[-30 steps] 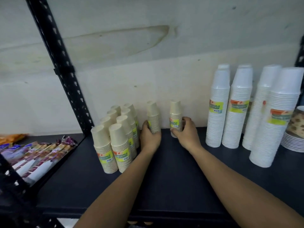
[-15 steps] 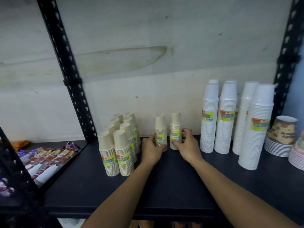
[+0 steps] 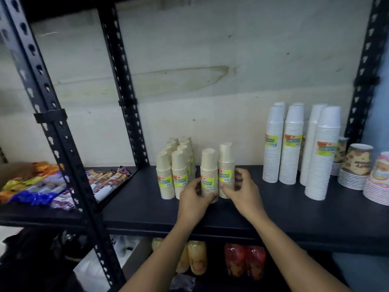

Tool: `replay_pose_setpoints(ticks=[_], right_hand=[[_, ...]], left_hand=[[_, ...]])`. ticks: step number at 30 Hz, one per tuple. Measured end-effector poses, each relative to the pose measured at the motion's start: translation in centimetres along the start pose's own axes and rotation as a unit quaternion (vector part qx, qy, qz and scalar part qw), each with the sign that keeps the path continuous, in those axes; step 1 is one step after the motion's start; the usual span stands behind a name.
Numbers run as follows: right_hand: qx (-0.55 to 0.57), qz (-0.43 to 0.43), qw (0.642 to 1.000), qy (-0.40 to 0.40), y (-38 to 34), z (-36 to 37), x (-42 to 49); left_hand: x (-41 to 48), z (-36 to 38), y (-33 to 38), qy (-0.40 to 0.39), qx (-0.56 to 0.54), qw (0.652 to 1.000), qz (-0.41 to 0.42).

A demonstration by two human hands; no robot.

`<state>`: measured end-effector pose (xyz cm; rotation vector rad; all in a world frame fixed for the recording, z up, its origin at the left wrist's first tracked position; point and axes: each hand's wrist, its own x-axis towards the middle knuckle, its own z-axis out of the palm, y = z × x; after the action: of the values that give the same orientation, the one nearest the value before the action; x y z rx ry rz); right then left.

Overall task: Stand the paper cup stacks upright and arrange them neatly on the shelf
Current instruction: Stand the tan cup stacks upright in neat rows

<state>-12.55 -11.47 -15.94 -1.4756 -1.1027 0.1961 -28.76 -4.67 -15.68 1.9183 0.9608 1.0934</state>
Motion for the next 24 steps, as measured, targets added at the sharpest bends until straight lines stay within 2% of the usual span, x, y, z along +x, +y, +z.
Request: replay_pose_setpoints(ticks=[6,14,24], right_hand=[[0.016,-0.028,0.999,-0.024,-1.9,2.7,-2.3],[0.022,-0.046,0.997,-0.060,-3.9,6.5,-4.0],[-0.049,-0.067,0.995,-0.063,-3.5,9.8,-4.4]], left_hand=[[-2.4,-4.3,-0.6,0.029,0.018,0.999,0.024],[-3.6,-9.1,-3.0,0.082,0.044,0.996,0.007],[-2.8,-11.3,-5.6,0.122,0.079,0.989,-0.019]])
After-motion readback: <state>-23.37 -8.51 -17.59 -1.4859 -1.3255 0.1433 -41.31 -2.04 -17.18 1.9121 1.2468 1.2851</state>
